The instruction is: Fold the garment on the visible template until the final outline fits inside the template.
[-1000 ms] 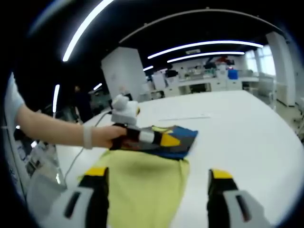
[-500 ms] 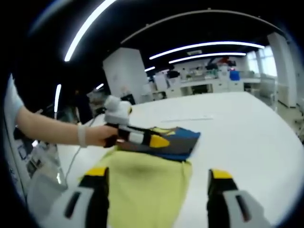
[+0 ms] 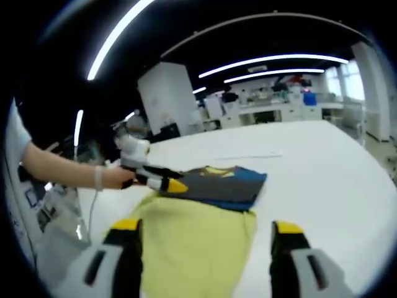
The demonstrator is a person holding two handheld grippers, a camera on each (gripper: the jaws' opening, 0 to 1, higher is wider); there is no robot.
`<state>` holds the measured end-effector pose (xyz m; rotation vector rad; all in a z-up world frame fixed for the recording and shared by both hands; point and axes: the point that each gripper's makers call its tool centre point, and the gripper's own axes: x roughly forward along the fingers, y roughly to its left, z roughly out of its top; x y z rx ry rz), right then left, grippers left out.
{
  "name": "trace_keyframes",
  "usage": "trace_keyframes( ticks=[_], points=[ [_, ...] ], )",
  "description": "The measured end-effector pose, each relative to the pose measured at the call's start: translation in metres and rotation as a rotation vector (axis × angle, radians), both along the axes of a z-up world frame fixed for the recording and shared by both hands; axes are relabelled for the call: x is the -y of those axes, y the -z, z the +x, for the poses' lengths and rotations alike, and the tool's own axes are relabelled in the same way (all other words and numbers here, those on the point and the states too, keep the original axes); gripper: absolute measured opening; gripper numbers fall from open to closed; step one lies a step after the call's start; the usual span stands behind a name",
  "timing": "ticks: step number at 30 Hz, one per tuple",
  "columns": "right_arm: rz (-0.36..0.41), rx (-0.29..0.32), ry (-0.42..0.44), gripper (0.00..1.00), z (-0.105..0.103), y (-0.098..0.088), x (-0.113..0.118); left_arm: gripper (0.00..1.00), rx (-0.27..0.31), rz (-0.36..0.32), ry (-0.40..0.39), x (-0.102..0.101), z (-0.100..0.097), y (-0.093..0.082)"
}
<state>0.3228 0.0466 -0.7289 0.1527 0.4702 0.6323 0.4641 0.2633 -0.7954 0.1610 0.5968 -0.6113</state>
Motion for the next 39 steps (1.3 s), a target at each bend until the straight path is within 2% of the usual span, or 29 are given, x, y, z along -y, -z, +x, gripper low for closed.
trace_keyframes(
  ticks=[2, 4, 10, 13, 18, 19, 24, 30, 33, 39],
  points=[
    [0.002, -0.001, -0.002, 0.84, -0.001, 0.0, -0.001, 0.52, -0.004, 0.016, -0.013, -0.01, -0.004, 0.0],
    [0.003, -0.003, -0.006, 0.84, -0.002, 0.001, -0.003, 0.52, 0.003, 0.059, -0.023, -0.029, -0.008, 0.003],
    [0.003, -0.006, -0.015, 0.84, -0.003, 0.002, -0.005, 0.51, -0.007, 0.169, 0.004, -0.06, -0.016, 0.014],
    [0.004, -0.006, -0.016, 0.84, -0.003, 0.003, -0.005, 0.5, 0.004, 0.252, 0.02, -0.072, -0.02, 0.018],
    [0.004, -0.009, -0.013, 0.84, -0.004, 0.004, -0.004, 0.46, 0.034, 0.343, 0.039, -0.086, -0.027, 0.022],
    [0.009, -0.011, -0.011, 0.84, -0.005, 0.004, -0.004, 0.45, 0.047, 0.384, 0.046, -0.091, -0.027, 0.026],
    [0.011, -0.018, -0.006, 0.84, -0.006, 0.007, -0.003, 0.36, 0.108, 0.465, 0.066, -0.097, -0.029, 0.027],
    [0.012, -0.028, 0.002, 0.84, -0.007, 0.009, -0.001, 0.26, 0.139, 0.492, 0.073, -0.094, -0.036, 0.028],
    [0.009, -0.026, 0.005, 0.84, -0.006, 0.009, 0.001, 0.23, 0.152, 0.491, 0.076, -0.09, -0.033, 0.023],
    [0.007, -0.027, 0.011, 0.84, -0.007, 0.01, 0.002, 0.17, 0.178, 0.521, 0.124, -0.079, -0.031, 0.024]
  ],
)
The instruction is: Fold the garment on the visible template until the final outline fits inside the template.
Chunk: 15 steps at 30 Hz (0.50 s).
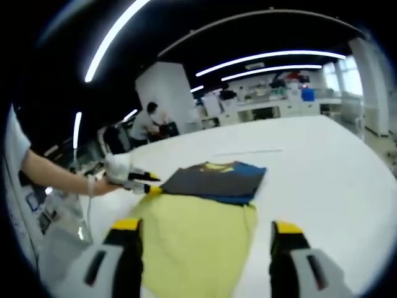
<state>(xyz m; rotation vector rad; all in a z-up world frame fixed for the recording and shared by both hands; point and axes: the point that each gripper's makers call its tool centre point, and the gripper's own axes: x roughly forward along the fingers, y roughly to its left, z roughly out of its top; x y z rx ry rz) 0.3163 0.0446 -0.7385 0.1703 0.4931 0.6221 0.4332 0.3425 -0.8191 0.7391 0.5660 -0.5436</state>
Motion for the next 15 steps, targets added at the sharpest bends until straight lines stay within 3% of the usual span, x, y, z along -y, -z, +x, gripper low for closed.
trace_keyframes(
  ticks=[5, 15],
  points=[
    [-0.001, 0.0, 0.0, 0.84, 0.0, 0.0, 0.0, 0.01, 0.002, 0.027, 0.019, -0.001, -0.002, 0.001],
    [-0.006, -0.007, -0.004, 0.84, -0.003, 0.001, -0.001, 0.0, 0.054, -0.009, -0.02, -0.013, -0.002, -0.005]
  ],
)
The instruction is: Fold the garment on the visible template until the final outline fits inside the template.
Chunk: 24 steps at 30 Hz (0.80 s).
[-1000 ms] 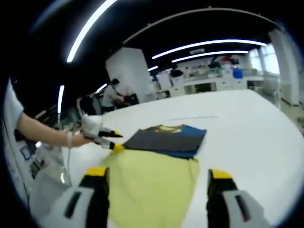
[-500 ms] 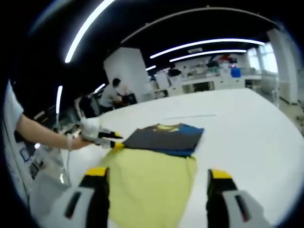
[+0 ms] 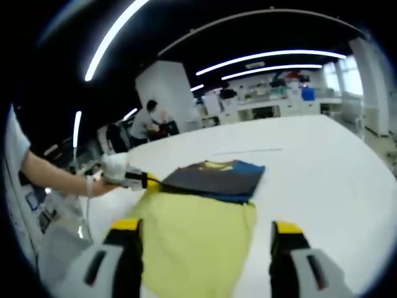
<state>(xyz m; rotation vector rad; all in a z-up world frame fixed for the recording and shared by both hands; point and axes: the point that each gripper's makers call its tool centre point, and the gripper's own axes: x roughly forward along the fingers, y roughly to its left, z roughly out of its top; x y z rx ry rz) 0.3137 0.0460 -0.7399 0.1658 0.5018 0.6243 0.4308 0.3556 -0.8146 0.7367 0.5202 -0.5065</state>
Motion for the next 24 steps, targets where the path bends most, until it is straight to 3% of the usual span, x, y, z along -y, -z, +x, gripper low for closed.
trace_keyframes(
  ticks=[6, 12, 17, 24],
  points=[
    [0.001, -0.002, 0.002, 0.84, -0.001, 0.0, 0.001, 0.0, -0.025, -0.006, -0.043, -0.016, -0.004, 0.01],
    [0.0, -0.007, 0.002, 0.84, -0.001, 0.001, 0.001, 0.0, -0.08, -0.025, -0.079, -0.017, -0.009, 0.021],
    [0.002, -0.012, 0.004, 0.84, -0.002, 0.003, 0.001, 0.0, -0.091, -0.076, -0.107, -0.017, -0.007, 0.02],
    [0.0, -0.018, -0.003, 0.84, -0.003, 0.005, 0.0, 0.0, -0.1, -0.086, -0.1, -0.014, -0.007, 0.022]
  ],
)
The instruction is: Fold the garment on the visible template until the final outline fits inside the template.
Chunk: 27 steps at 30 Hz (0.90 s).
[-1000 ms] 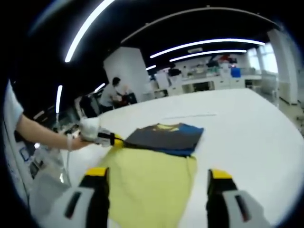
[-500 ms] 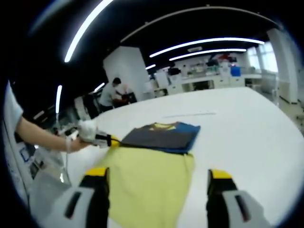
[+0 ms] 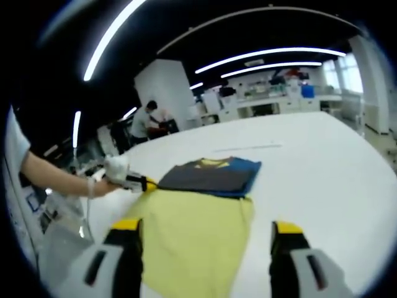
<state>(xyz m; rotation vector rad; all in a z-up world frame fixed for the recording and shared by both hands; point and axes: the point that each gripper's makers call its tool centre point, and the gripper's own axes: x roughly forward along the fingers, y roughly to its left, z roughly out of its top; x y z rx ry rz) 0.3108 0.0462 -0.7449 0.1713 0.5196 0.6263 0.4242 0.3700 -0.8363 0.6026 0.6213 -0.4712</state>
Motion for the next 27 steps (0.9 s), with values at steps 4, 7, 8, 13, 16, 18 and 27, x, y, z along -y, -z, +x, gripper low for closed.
trace_keyframes(
  ticks=[4, 7, 8, 13, 16, 18, 27],
  points=[
    [0.003, 0.001, -0.001, 0.84, 0.0, 0.0, -0.001, 0.0, -0.005, -0.013, -0.01, -0.001, 0.0, 0.001],
    [0.0, 0.002, -0.004, 0.84, 0.0, 0.0, -0.002, 0.03, -0.025, -0.07, -0.024, -0.003, 0.0, 0.001],
    [-0.002, 0.002, -0.005, 0.84, 0.0, 0.0, -0.002, 0.06, -0.035, -0.12, -0.053, -0.004, -0.001, -0.001],
    [-0.001, -0.003, -0.012, 0.84, -0.002, 0.001, -0.004, 0.4, -0.04, -0.16, -0.069, -0.011, -0.011, -0.005],
    [0.003, -0.001, -0.013, 0.84, -0.002, 0.001, -0.006, 0.5, -0.055, -0.204, -0.059, -0.004, -0.025, -0.007],
    [-0.001, 0.003, -0.018, 0.84, -0.002, 0.0, -0.009, 0.58, -0.048, -0.255, -0.035, -0.002, -0.027, -0.008],
    [-0.003, 0.012, -0.033, 0.84, 0.0, -0.002, -0.01, 0.65, -0.038, -0.395, -0.039, 0.011, -0.055, -0.03]
  ],
)
